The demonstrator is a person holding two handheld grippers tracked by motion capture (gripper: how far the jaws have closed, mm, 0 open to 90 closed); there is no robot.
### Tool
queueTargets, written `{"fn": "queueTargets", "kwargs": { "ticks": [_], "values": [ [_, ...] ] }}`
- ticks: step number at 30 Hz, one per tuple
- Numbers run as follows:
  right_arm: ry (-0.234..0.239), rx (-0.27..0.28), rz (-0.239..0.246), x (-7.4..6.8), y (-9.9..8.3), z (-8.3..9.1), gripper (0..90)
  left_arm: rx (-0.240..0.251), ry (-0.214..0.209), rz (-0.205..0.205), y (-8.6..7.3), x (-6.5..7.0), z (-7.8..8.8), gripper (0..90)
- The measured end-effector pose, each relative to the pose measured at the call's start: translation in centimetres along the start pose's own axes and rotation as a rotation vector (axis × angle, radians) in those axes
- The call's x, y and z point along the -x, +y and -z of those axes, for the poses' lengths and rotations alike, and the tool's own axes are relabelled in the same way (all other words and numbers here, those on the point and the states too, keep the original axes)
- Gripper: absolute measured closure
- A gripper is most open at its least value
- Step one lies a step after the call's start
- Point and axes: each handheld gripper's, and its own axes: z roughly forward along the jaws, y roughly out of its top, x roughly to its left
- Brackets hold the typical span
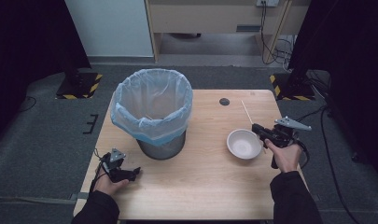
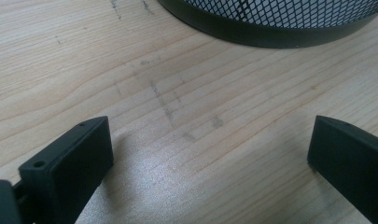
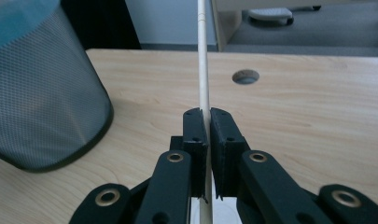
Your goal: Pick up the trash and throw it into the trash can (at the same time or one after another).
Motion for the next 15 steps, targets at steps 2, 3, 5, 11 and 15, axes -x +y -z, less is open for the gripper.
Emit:
{"fn": "queueTargets", "kwargs": {
  "ticks": [2, 3, 5, 11, 15],
  "values": [
    [0.004, 0.018, -0.002, 0.0, 0.3, 0.3, 85.8, 0.0, 0.0, 0.0, 0.0, 0.0, 0.0, 0.0],
    [0.006, 0.028, -0.004, -0.1, 0.4, 0.4, 85.8, 0.0, 0.0, 0.0, 0.0, 0.0, 0.0, 0.0],
    [0.012, 0.046, -0.008, -0.1, 0.6, 0.6, 85.8, 0.0, 0.0, 0.0, 0.0, 0.0, 0.0, 0.0],
    [0.014, 0.101, -0.006, -0.1, 1.5, 1.6, 85.8, 0.0, 0.0, 0.0, 0.0, 0.0, 0.0, 0.0],
    [0.017, 0.138, -0.004, -0.3, 1.9, 2.0, 85.8, 0.0, 0.0, 0.0, 0.0, 0.0, 0.0, 0.0]
  ]
}}
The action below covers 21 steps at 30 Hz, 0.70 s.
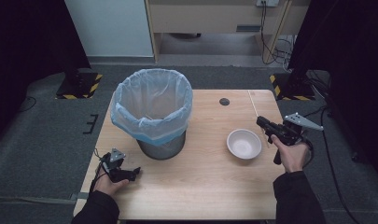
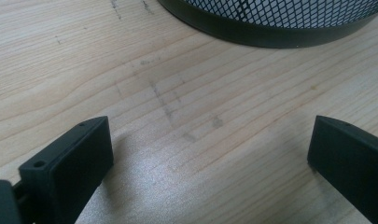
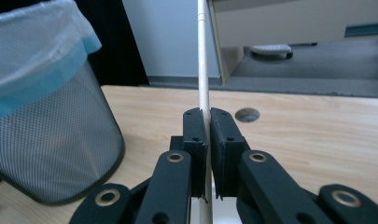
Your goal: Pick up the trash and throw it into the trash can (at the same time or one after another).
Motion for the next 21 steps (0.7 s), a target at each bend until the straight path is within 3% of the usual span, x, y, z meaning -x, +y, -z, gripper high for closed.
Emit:
{"fn": "queueTargets", "kwargs": {
  "ticks": [21],
  "values": [
    [0.056, 0.171, 0.013, -1.8, 3.9, 1.4, 85.8, 0.0, 0.0, 0.0, 0.0, 0.0, 0.0, 0.0]
  ]
}}
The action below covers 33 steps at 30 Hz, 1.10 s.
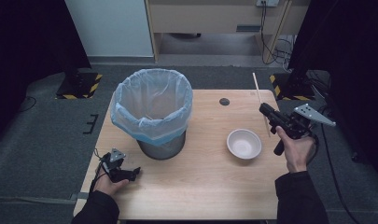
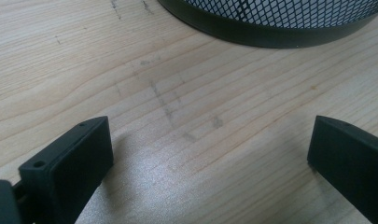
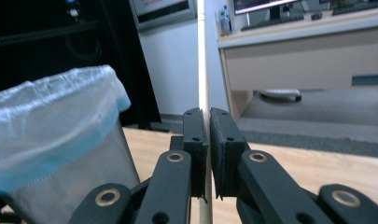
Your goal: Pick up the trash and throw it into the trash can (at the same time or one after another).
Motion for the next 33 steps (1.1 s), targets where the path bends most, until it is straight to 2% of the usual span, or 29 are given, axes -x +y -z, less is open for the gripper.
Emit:
{"fn": "queueTargets", "kwargs": {
  "ticks": [15, 33],
  "values": [
    [0.043, 0.06, 0.041, -2.6, 3.2, -1.3, 85.8, 0.0, 0.0, 0.0, 0.0, 0.0, 0.0, 0.0],
    [0.095, 0.081, 0.086, -5.5, 5.9, -3.0, 85.8, 0.0, 0.0, 0.0, 0.0, 0.0, 0.0, 0.0]
  ]
}}
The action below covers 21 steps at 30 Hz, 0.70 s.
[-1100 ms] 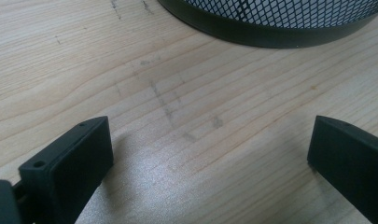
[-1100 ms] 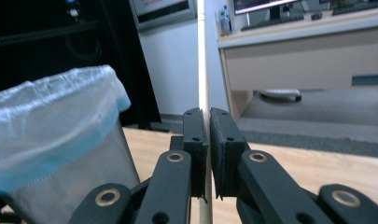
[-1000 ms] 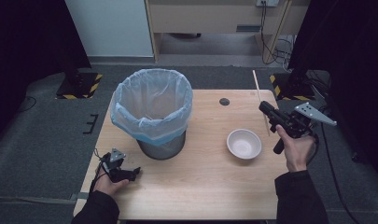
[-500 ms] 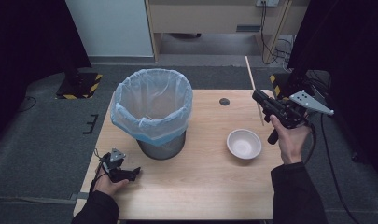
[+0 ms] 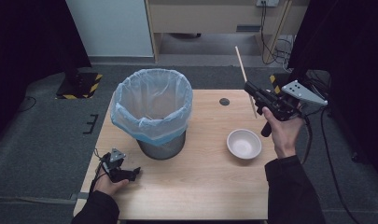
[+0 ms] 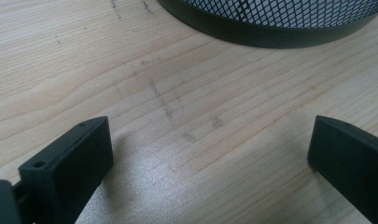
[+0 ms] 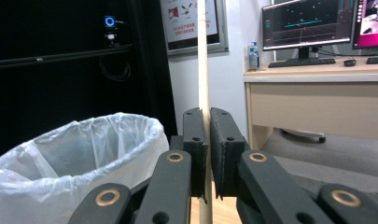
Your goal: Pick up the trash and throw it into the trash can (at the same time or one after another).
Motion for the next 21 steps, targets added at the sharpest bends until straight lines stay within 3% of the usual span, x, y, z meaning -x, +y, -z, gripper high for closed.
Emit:
{"fn": "queueTargets", "kwargs": {
  "ticks": [21],
  "values": [
    [0.073, 0.01, 0.042, -3.2, 2.3, -3.4, 85.8, 0.0, 0.0, 0.0, 0.0, 0.0, 0.0, 0.0]
  ]
}}
